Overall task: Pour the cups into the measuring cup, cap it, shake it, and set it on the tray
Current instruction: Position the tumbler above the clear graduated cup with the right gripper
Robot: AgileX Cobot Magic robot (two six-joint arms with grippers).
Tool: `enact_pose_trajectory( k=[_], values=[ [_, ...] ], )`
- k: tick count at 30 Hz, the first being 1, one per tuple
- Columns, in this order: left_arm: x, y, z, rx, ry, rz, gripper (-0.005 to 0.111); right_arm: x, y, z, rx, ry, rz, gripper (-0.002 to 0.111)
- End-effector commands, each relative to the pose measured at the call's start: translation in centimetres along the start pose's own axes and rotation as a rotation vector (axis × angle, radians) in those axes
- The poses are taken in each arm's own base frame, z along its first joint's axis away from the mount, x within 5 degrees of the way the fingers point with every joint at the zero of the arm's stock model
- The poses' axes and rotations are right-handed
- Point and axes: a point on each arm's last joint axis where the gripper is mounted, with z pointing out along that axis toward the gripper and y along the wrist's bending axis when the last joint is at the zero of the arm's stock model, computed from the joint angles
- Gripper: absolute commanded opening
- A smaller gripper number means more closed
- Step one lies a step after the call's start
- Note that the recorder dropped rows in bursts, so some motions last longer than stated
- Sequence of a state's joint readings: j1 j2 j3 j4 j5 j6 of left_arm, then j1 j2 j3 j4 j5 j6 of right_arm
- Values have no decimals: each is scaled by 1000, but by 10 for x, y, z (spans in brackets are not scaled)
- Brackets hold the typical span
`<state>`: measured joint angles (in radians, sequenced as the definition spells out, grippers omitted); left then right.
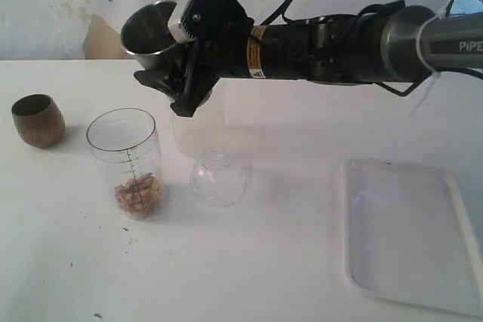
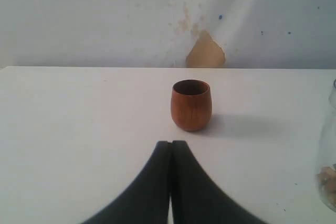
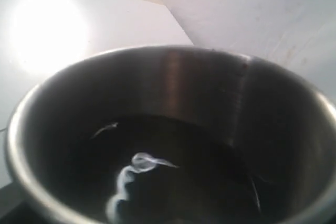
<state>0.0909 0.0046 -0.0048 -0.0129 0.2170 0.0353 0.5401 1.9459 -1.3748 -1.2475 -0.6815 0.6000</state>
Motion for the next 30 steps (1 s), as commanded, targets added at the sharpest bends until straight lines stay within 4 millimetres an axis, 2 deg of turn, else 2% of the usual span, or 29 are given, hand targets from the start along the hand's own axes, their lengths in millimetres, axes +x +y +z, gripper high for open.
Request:
enact_pose_trajectory(
  k=[1,12,24,30],
  values=[
    [1,-1,0,9,-8,-17,0,-11,1,-3,-42,-54,-58,0],
    [1,-1,0,9,-8,-17,0,-7,4,-2,-61,-38,-187,0],
    [1,-1,0,9,-8,-17,0,1,10,5,-82,-29,-206,0],
    [1,-1,0,9,-8,-17,0,12,13,10,-96,-16,-234,0]
  ],
)
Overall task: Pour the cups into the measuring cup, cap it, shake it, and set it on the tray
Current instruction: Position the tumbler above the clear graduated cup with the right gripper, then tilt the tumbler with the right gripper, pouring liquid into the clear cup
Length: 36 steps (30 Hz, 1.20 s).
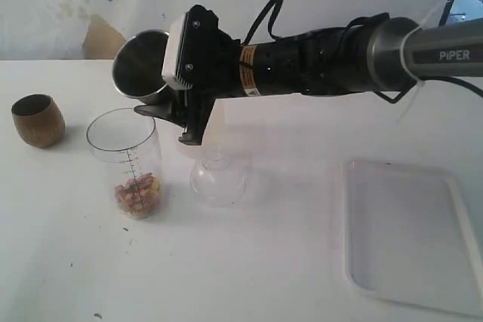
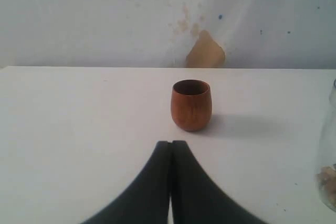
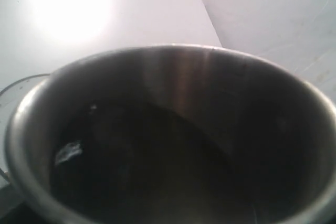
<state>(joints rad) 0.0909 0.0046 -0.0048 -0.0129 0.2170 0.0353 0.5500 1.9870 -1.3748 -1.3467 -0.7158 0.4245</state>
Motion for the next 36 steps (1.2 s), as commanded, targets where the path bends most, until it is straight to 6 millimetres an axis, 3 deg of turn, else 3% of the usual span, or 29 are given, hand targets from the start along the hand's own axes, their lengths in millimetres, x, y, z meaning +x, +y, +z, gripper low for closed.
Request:
enact_pose_trajectory(
  k=[1,36],
  values=[
    [1,-1,0,9,-8,-17,0,-2,-1,2,8,-33,-7,0],
    [1,-1,0,9,-8,-17,0,-7,-1,1,8,-67,-224,0]
  ],
)
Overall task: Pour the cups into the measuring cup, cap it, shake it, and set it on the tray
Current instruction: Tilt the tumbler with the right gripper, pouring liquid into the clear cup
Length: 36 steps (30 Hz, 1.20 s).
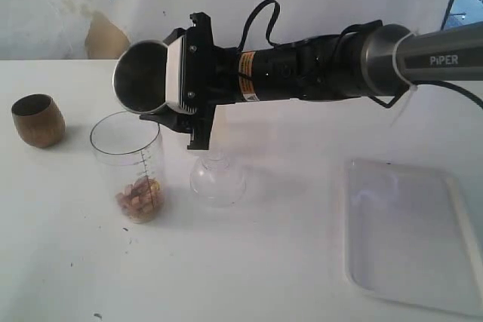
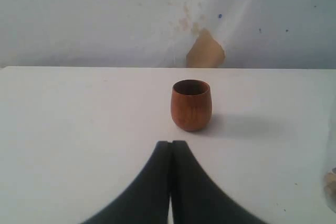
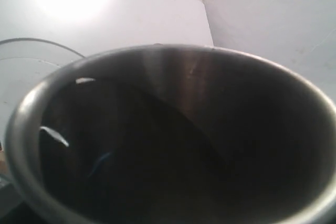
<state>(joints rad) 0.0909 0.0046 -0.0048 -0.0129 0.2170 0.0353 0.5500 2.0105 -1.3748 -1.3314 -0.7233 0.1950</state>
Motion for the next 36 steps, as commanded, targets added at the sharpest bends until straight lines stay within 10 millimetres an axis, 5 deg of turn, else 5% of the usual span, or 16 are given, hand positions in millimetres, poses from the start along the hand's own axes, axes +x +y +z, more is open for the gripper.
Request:
enact_pose_trajectory(
  k=[1,36],
  values=[
    [1,-1,0,9,-8,-17,0,-15,-9,-4,26,-77,-19,0],
    [1,-1,0,9,-8,-17,0,-15,-16,-2,110,19,-72,0]
  ],
)
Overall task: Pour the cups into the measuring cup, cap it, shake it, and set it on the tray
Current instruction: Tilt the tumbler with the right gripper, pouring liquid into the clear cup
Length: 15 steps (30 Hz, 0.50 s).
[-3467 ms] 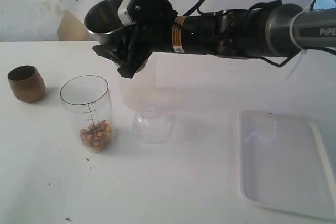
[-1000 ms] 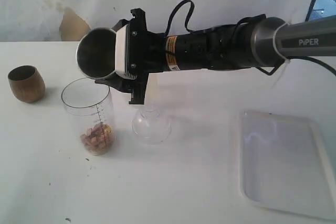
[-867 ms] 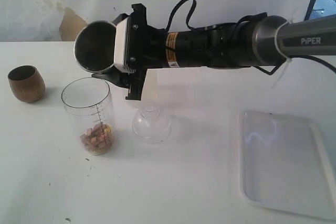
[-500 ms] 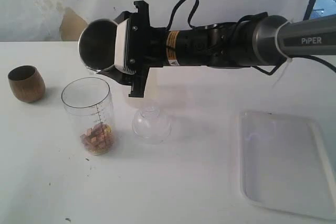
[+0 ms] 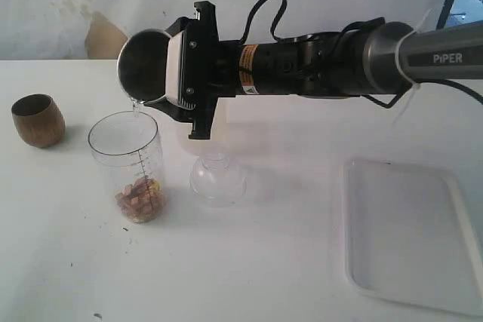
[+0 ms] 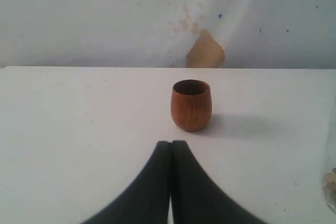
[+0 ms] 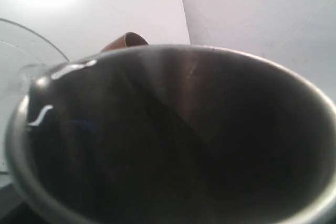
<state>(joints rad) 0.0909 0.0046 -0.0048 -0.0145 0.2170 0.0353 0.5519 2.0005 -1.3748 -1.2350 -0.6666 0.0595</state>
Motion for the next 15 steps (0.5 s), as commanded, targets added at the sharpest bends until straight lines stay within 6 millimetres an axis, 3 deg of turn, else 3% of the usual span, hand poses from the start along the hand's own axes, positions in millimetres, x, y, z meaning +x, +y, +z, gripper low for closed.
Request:
enact_pose_trajectory(
  k=[1,15],
  values=[
    [1,-1,0,8,-8,-15,0,-16,-7,1,32,-16,-4,0],
    [1,-1,0,8,-8,-15,0,-21,-20,4,65,11,-44,0]
  ],
)
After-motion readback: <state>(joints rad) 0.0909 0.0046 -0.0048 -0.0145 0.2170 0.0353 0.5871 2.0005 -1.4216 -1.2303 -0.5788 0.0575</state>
